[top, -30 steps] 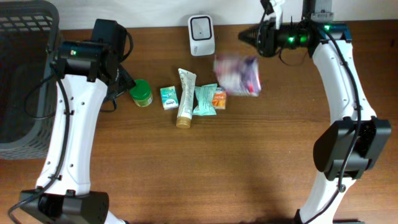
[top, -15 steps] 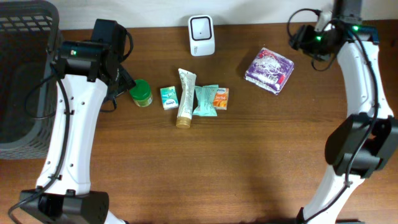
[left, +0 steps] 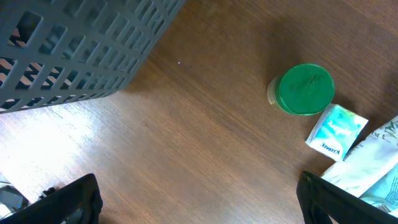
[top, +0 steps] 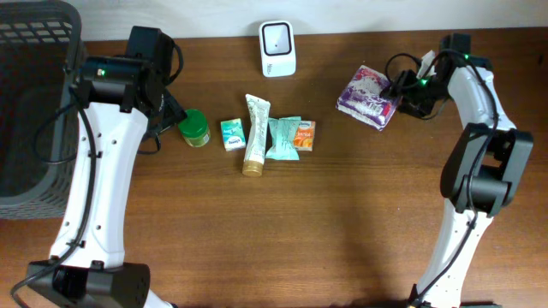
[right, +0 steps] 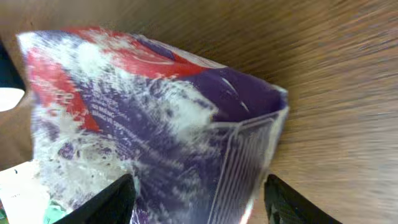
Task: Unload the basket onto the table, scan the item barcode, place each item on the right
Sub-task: 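Carry the purple-red pack up toward the barcode scanner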
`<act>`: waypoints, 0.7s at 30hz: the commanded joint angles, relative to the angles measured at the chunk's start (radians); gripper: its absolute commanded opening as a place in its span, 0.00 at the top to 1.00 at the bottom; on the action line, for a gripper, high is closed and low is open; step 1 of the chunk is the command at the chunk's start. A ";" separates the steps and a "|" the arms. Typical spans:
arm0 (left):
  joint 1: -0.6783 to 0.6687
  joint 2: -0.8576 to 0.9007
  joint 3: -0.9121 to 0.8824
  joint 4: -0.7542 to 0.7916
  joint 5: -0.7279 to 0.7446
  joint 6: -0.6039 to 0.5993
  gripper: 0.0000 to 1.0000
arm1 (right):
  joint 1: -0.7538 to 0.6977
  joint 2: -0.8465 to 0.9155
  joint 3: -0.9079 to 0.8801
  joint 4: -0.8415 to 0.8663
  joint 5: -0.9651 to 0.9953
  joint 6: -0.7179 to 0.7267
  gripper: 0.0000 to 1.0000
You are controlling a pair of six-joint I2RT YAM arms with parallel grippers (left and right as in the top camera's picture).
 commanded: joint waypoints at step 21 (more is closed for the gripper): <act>0.001 -0.002 -0.001 -0.002 -0.011 0.013 0.01 | 0.182 -0.249 0.105 0.095 -0.470 -0.364 0.96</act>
